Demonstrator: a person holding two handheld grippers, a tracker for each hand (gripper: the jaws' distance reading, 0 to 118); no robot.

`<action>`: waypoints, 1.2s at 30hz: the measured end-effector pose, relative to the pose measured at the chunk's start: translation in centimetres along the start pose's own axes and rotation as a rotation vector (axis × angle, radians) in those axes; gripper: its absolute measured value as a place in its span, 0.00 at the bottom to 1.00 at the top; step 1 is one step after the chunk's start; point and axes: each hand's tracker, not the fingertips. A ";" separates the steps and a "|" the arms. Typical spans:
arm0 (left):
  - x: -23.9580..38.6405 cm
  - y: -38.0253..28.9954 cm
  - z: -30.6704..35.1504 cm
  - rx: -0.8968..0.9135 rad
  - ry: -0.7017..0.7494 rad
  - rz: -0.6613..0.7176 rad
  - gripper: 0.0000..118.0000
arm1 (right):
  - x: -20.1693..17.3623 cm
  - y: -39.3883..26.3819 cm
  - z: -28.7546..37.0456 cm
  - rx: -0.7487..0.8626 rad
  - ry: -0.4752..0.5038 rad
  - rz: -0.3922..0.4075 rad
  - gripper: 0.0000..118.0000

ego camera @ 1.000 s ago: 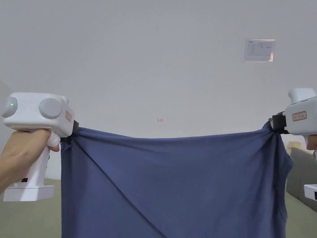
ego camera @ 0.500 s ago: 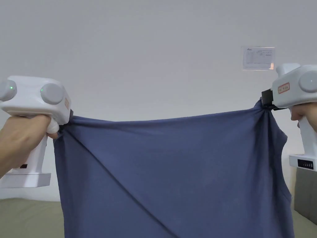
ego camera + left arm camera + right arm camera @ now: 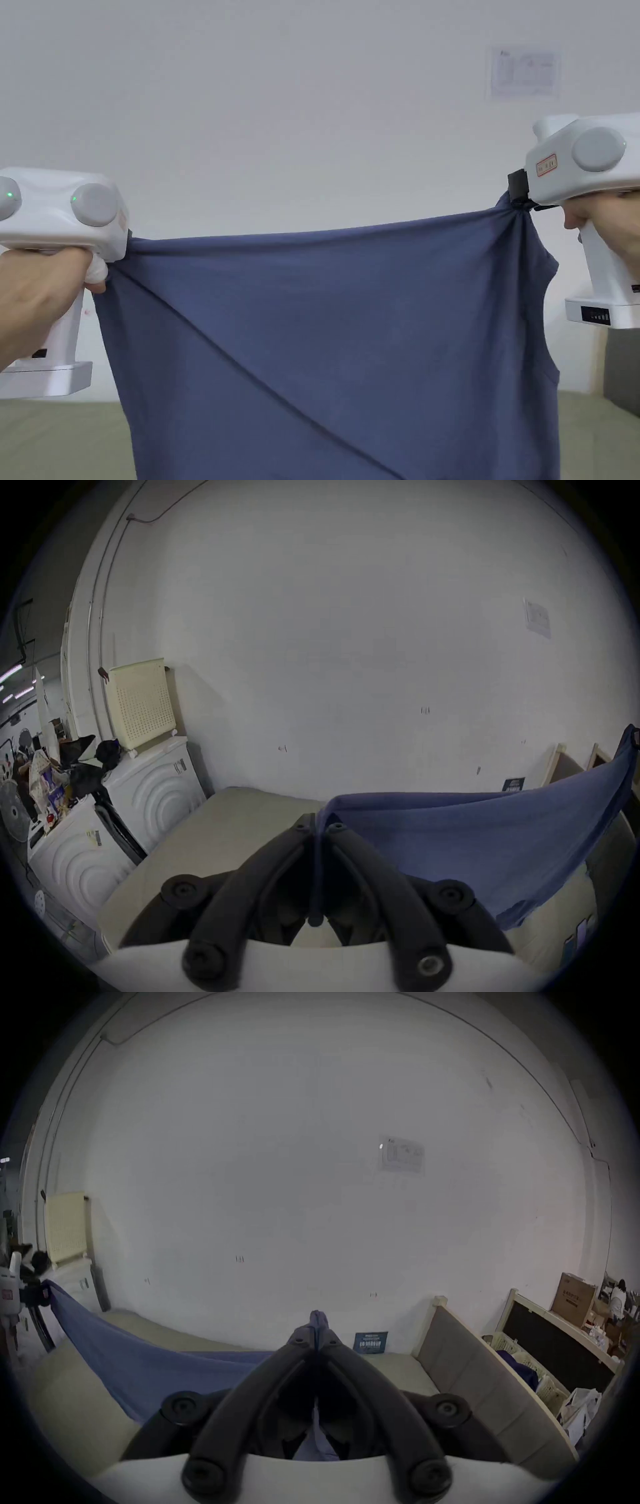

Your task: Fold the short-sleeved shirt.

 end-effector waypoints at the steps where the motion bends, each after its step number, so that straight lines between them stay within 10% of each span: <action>1: 0.1 -1.4 -0.8 -0.006 -0.008 0.001 0.01 | -0.2 -1.7 -0.5 0.008 -0.009 0.007 0.02; 9: 0.3 -15.9 -4.6 -0.196 -0.070 -0.076 0.01 | -0.6 -17.3 -0.8 -0.203 0.040 -0.001 0.02; 19: -7.0 -40.1 3.6 -0.466 -0.176 -0.071 0.01 | -0.8 -41.8 16.7 -0.462 0.156 -0.039 0.02; 27: -13.4 -49.9 14.7 -0.550 -0.180 -0.064 0.01 | -2.4 -49.7 32.8 -0.590 0.196 -0.101 0.02; 36: -15.4 -52.7 19.4 -0.543 -0.194 -0.018 0.01 | 0.1 -52.3 33.9 -0.588 0.190 -0.169 0.02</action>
